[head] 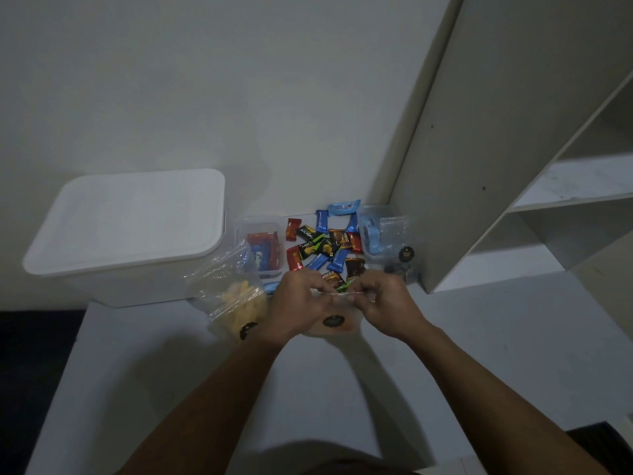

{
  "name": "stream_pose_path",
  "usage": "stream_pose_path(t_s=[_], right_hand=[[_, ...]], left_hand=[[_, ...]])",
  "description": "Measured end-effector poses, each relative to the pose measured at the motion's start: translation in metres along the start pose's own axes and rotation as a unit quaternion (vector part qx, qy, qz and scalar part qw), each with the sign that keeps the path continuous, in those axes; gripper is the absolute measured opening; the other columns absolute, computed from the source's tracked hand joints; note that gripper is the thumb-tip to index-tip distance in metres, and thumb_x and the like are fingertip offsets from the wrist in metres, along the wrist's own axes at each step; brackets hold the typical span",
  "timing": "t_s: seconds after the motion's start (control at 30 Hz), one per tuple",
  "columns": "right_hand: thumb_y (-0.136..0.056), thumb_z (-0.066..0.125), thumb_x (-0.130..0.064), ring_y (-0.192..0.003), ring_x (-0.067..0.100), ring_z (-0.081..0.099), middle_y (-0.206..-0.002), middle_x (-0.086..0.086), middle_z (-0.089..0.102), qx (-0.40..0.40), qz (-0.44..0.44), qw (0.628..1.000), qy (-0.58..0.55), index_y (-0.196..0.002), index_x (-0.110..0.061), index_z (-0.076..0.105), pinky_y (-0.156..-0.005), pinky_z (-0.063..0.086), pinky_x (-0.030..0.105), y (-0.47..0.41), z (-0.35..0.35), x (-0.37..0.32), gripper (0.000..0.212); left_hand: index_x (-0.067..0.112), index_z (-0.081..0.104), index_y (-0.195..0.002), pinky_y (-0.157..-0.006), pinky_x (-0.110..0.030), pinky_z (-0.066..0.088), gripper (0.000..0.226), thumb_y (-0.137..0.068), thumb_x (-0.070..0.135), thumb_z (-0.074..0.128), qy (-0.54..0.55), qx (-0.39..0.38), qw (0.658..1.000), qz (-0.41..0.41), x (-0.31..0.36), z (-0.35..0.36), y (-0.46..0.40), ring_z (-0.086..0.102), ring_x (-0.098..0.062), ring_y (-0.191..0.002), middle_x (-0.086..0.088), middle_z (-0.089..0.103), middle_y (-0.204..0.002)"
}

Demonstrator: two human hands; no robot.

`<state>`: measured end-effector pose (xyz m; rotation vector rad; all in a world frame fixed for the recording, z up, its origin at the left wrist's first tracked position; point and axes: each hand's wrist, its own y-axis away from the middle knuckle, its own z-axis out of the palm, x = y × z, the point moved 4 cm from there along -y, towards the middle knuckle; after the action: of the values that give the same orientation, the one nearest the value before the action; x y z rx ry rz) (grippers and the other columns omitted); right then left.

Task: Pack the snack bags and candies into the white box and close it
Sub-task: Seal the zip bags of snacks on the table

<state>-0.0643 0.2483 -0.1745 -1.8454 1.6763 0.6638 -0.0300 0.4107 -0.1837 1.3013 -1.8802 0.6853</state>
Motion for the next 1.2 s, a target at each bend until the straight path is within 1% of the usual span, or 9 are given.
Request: stream_pose_path(t_s=[0.2,0.27,0.4,0.47,0.57,0.67,0.8,1.0,1.2], right_hand=[[-0.081,0.075,-0.013,-0.077,0.010,0.062,-0.080,-0.008,0.067,0.016,0.046,0.999,-0.021,-0.082,-0.019,0.076,-0.070,0.047,0.024,-0.004,-0.006,0.006,0.006],[-0.082,0.074,-0.013,-0.081,0.009,0.063,-0.083,-0.007,0.068,-0.001,0.048,0.998,-0.032,-0.086,-0.019,0.075,-0.074,0.050,0.025,-0.004,-0.004,0.004,0.007],[-0.081,0.075,-0.012,-0.079,0.009,0.064,-0.080,-0.007,0.068,0.016,0.052,0.998,-0.031,-0.085,-0.018,0.075,-0.073,0.053,0.029,-0.003,-0.004,0.002,0.008],[-0.080,0.076,-0.013,-0.076,0.008,0.064,-0.079,-0.005,0.070,0.045,0.047,0.998,-0.021,-0.082,-0.018,0.076,-0.072,0.055,0.030,-0.003,-0.004,0.000,0.006],[-0.079,0.077,-0.014,-0.072,0.007,0.065,-0.079,-0.004,0.072,0.084,0.029,0.996,-0.012,-0.083,-0.016,0.077,-0.069,0.057,0.031,-0.004,-0.005,-0.001,0.005],[-0.077,0.079,-0.014,-0.068,0.011,0.065,-0.077,0.000,0.072,0.110,0.006,0.994,0.002,-0.082,-0.015,0.077,-0.065,0.057,0.036,-0.005,-0.006,0.000,0.005],[-0.075,0.080,-0.011,-0.067,0.013,0.065,-0.076,0.003,0.072,0.120,-0.030,0.992,0.001,-0.082,-0.013,0.078,-0.062,0.057,0.035,0.000,-0.003,-0.006,0.007],[-0.075,0.080,-0.009,-0.073,0.017,0.066,-0.082,0.003,0.072,0.082,0.006,0.994,-0.075,-0.088,-0.015,0.077,-0.066,0.057,0.033,0.000,0.005,0.003,0.014],[-0.081,0.075,-0.012,-0.072,0.002,0.067,-0.081,-0.004,0.073,0.005,0.088,0.977,-0.195,-0.084,-0.019,0.076,-0.065,0.054,0.019,0.001,0.009,0.009,0.007]], left_hand=[[0.031,0.068,-0.068,-0.060,-0.021,0.056,0.020,-0.073,0.015,0.080,0.060,0.035,0.997,-0.047,-0.008,-0.012,-0.001,0.064,-0.007,-0.078,0.009,0.067,-0.078],[0.032,0.068,-0.066,-0.063,-0.024,0.056,0.021,-0.073,0.016,0.080,0.051,0.044,0.996,-0.054,-0.010,-0.013,0.000,0.064,-0.008,-0.077,0.008,0.068,-0.076],[0.021,0.075,-0.076,-0.054,-0.025,0.050,0.007,-0.073,0.019,0.080,0.086,0.061,0.991,-0.088,-0.016,-0.013,0.004,0.066,-0.012,-0.075,0.007,0.070,-0.081],[0.019,0.072,-0.086,-0.054,-0.019,0.046,0.020,-0.069,0.023,0.083,0.083,0.079,0.990,-0.081,-0.017,-0.014,0.005,0.063,-0.008,-0.077,0.008,0.067,-0.089],[0.013,0.061,-0.081,-0.048,-0.011,0.042,0.031,-0.066,0.025,0.085,0.107,0.146,0.978,-0.104,-0.012,-0.020,0.008,0.052,-0.003,-0.060,0.002,0.057,-0.074],[0.005,0.063,-0.069,-0.040,-0.010,0.040,0.028,-0.080,0.028,0.074,0.188,0.106,0.966,-0.144,-0.006,-0.016,0.011,0.053,-0.003,-0.049,-0.002,0.056,-0.061],[0.001,0.072,-0.085,-0.052,-0.018,0.050,0.028,-0.086,0.028,0.068,0.287,0.027,0.938,-0.193,-0.006,-0.005,0.013,0.063,-0.015,-0.064,-0.012,0.068,-0.074],[0.009,0.071,-0.086,-0.075,-0.032,0.053,0.012,-0.090,0.012,0.060,0.309,0.032,0.923,-0.226,-0.006,0.000,0.011,0.063,-0.014,-0.077,-0.004,0.068,-0.082],[0.004,0.072,-0.087,-0.069,-0.030,0.054,0.011,-0.088,0.007,0.062,0.291,0.028,0.935,-0.201,-0.006,0.001,0.012,0.065,-0.023,-0.078,-0.020,0.069,-0.088]])
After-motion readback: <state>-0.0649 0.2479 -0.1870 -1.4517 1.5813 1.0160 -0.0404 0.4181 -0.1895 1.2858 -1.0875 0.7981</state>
